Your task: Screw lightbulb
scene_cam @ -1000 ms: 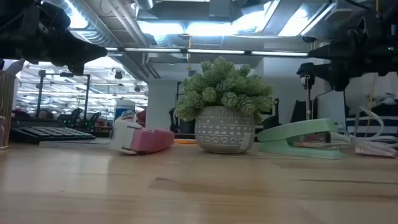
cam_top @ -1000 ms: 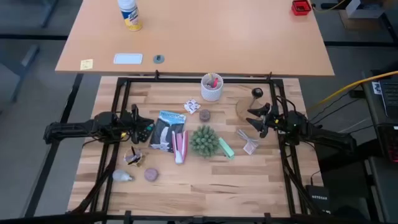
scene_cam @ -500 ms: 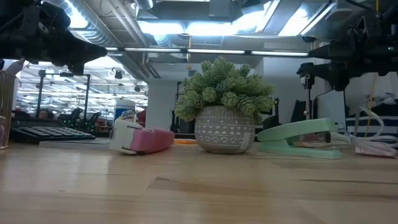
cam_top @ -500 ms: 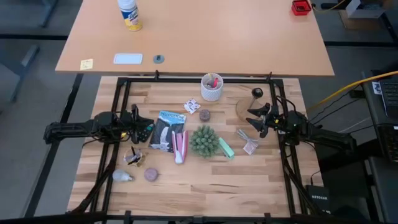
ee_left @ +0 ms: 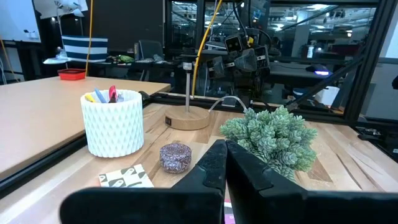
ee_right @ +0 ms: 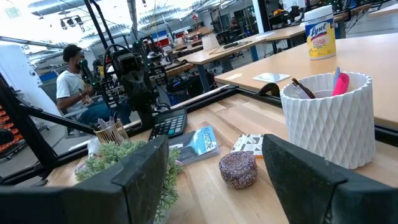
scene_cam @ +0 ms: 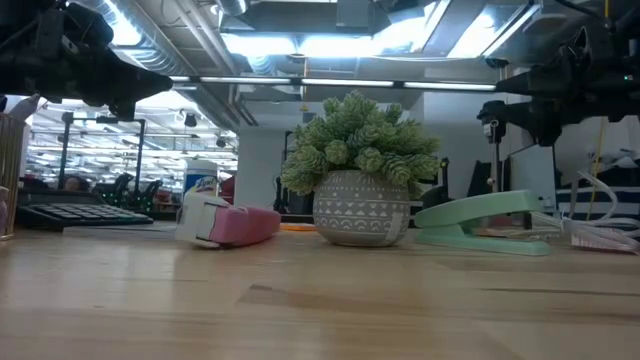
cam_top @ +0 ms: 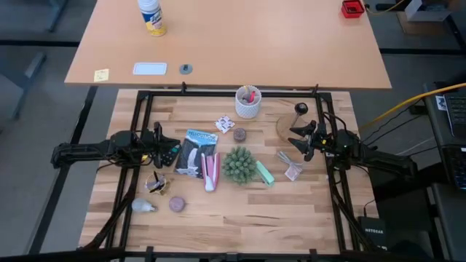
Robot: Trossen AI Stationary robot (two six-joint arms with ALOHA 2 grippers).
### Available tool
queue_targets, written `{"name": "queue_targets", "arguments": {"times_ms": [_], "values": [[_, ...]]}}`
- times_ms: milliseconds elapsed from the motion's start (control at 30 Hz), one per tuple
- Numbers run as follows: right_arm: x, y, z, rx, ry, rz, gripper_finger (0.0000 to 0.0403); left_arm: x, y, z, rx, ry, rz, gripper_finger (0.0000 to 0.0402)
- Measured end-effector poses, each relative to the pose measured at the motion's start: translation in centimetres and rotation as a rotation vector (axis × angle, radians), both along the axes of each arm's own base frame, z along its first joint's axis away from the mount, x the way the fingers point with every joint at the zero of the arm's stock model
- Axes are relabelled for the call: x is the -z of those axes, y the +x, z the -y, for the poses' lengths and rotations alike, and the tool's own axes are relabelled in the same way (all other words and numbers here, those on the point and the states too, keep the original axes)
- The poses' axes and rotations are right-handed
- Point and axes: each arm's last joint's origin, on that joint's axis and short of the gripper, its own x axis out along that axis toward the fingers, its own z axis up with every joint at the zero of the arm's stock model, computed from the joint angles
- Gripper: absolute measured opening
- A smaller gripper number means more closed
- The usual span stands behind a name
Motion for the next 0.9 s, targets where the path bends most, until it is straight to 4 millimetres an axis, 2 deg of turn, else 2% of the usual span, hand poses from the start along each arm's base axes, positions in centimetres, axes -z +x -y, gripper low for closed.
{"name": "queue_targets", "arguments": {"times_ms": [633, 700, 833, 900], "values": [[0.00, 0.00, 0.00, 0.000, 0.000, 0.000, 0.0266, -0.09, 0.00, 0.00, 0.000, -0.001, 0.010, 0.0001], [0.00, 0.00, 0.00, 0.000, 0.000, 0.000, 0.0266, -0.11, 0.00, 0.00, 0.002, -0.050, 0.021, 0.0001], [-0.04, 0.00, 0.00, 0.000, -0.001, 0.003, 0.0266, -0.12, -0.01, 0.00, 0.013, -0.298, 0.072, 0.0001], [-0.12, 0.00, 0.00, 0.001, -0.003, 0.012, 0.0266, -0.15, -0.01, -0.01, 0.013, -0.350, 0.087, 0.0001]]}}
